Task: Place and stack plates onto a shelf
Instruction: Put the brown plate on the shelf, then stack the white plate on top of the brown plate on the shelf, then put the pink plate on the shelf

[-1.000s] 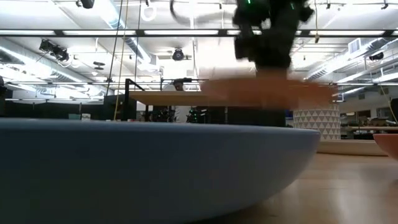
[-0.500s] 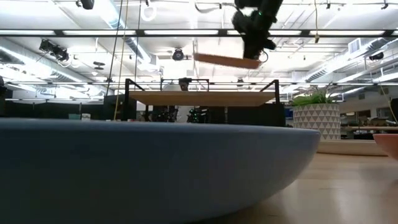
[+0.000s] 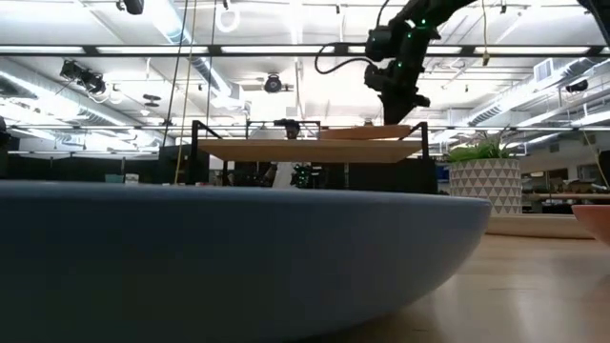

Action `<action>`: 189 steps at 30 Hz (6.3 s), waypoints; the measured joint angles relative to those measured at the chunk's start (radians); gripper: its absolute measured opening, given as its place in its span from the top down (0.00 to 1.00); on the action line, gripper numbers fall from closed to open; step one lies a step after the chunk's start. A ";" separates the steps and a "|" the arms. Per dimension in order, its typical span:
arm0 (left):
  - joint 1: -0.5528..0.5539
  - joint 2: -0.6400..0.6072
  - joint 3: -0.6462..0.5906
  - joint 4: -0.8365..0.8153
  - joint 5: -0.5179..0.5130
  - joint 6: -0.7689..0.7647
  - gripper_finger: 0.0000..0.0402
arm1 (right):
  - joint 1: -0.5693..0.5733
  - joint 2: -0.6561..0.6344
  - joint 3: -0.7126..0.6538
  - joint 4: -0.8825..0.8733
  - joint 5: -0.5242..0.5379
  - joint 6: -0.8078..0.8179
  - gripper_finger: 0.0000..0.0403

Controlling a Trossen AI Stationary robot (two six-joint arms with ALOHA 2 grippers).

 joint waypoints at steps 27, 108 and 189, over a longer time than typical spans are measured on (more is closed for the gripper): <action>-0.171 0.318 0.000 -0.379 0.212 -0.051 0.61 | 0.332 -0.258 -0.029 -0.056 -0.115 -0.014 0.73; 0.312 1.334 1.197 -1.092 0.287 0.289 0.96 | 0.422 -0.463 -0.046 -0.012 0.097 0.125 0.77; -0.172 0.431 0.128 -0.809 -0.131 0.221 0.65 | 0.537 -0.286 -0.045 0.216 0.147 0.190 0.77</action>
